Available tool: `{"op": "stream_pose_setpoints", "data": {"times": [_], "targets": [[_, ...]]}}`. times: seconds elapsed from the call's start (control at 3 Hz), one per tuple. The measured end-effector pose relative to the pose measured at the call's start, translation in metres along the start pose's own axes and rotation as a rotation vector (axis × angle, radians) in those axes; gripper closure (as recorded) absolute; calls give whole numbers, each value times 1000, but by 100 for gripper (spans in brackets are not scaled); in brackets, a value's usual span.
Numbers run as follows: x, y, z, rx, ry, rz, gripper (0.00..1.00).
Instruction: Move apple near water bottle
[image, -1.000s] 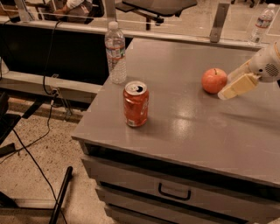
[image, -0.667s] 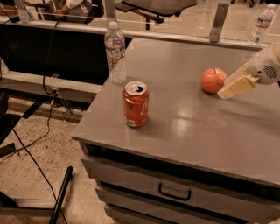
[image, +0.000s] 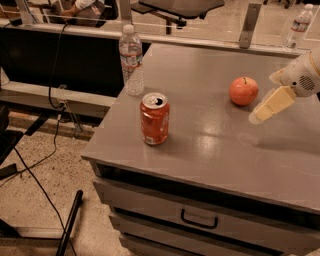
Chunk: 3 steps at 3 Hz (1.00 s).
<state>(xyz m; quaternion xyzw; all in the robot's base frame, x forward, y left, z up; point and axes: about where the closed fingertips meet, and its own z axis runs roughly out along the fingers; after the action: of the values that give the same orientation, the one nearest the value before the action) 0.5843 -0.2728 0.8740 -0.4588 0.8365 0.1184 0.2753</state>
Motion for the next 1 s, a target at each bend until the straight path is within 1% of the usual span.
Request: {"op": "stream_pose_setpoints", "data": {"times": [0.33, 0.67, 1.0], "targets": [[-7, -19, 11, 18, -17, 2, 0], [-19, -48, 30, 46, -50, -2, 0], [-24, -61, 37, 58, -66, -3, 0]]}}
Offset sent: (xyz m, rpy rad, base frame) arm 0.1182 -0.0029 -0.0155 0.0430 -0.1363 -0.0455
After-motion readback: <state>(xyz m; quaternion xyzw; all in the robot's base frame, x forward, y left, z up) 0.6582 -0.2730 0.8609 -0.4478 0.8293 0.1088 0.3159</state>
